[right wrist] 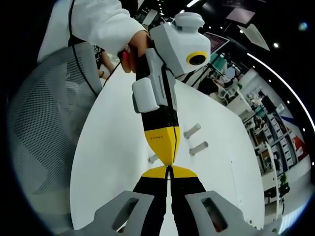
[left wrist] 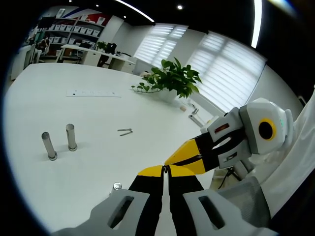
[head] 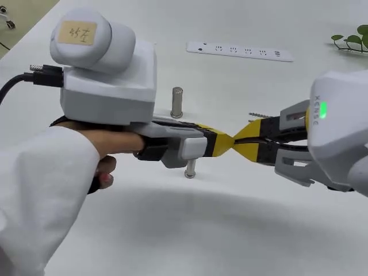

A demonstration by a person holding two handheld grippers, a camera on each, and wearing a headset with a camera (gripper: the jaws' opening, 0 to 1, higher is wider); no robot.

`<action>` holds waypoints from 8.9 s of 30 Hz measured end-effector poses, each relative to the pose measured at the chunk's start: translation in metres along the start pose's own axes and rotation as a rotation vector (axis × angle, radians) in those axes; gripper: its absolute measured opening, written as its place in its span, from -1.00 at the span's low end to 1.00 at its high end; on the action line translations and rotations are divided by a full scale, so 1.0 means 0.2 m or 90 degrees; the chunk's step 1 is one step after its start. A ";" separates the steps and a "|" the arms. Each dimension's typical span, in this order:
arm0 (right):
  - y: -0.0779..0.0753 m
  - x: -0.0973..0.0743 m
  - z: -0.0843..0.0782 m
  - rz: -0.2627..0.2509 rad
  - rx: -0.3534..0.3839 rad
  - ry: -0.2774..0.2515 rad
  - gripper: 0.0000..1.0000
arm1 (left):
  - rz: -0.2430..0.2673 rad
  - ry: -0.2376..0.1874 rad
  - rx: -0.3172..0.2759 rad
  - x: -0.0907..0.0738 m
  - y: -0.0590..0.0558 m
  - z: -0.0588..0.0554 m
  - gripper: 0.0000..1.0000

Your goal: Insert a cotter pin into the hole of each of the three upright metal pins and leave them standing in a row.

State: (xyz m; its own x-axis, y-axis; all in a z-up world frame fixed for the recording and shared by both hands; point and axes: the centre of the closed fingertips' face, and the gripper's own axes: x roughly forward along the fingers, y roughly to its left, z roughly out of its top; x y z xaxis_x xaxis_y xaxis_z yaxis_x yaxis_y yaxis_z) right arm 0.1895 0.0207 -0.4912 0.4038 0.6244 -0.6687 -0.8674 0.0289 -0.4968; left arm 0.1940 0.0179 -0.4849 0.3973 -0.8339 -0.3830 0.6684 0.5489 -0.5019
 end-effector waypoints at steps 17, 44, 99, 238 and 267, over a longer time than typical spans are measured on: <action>0.03 -0.02 0.03 0.000 0.000 -0.013 -1.00 | -0.019 0.014 -0.021 -0.02 -0.02 -0.01 -1.00; 0.05 -0.03 0.07 0.000 0.021 -0.046 -0.81 | -0.027 0.013 -0.007 -0.05 -0.07 -0.02 -1.00; 0.22 -0.08 0.09 0.208 0.278 -0.123 -1.00 | -0.123 0.021 0.325 -0.15 -0.22 -0.08 -1.00; 0.10 0.40 -0.12 0.229 0.192 0.022 -1.00 | -0.071 0.141 0.373 0.04 0.33 -0.21 -0.88; 0.09 0.38 -0.09 0.219 0.197 0.009 -0.82 | -0.052 0.131 0.363 -0.03 0.34 -0.26 -0.27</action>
State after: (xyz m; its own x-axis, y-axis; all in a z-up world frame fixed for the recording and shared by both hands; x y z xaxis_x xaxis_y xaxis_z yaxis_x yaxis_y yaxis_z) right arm 0.2104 0.0542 -0.5609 0.0790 0.6280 -0.7742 -0.9969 0.0545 -0.0576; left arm 0.2045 0.0643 -0.5567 0.2392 -0.8128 -0.5312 0.9456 0.3193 -0.0628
